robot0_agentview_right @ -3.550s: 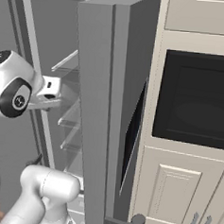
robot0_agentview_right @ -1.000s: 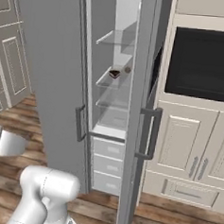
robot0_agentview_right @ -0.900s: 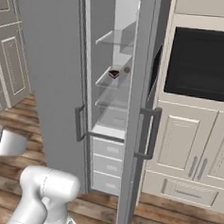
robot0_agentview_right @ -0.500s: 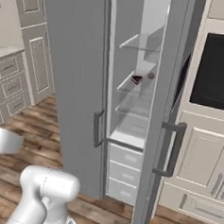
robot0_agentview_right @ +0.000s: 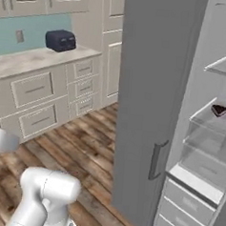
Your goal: Place the mayonnaise and mayonnaise from the counter to the top shelf of the fridge. If the existing items in the fridge are on the top shelf, move them to other shelves.
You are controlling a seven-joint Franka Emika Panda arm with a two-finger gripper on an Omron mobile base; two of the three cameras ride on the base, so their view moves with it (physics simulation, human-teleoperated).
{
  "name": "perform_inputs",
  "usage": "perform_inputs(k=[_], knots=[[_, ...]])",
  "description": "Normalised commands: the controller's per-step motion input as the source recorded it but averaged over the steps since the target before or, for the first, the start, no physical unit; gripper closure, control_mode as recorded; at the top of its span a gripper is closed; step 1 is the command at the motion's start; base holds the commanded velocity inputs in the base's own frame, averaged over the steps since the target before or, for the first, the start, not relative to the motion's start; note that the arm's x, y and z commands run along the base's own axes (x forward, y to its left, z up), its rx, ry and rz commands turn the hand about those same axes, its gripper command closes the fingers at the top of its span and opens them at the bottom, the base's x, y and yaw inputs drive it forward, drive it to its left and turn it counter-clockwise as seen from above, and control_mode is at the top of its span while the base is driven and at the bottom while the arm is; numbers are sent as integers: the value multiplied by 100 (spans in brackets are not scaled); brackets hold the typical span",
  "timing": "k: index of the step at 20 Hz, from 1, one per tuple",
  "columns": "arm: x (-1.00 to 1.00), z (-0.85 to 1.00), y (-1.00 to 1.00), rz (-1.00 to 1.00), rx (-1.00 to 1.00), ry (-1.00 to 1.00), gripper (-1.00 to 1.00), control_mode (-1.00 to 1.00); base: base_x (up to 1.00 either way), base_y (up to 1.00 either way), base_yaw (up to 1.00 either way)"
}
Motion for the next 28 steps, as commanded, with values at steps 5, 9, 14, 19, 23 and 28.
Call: perform_inputs(k=[5,9,14,19,23,28], knots=[[0,0,0,0,0,0,-100,100,0,36,73],[0,0,0,0,0,0,-100,100,0,33,75],[0,0,0,0,0,0,-100,100,0,33,74],[0,0,0,0,0,0,-100,100,0,27,74],[0,0,0,0,0,0,-100,100,0,21,71],[0,0,0,0,0,0,-100,100,0,13,70]])
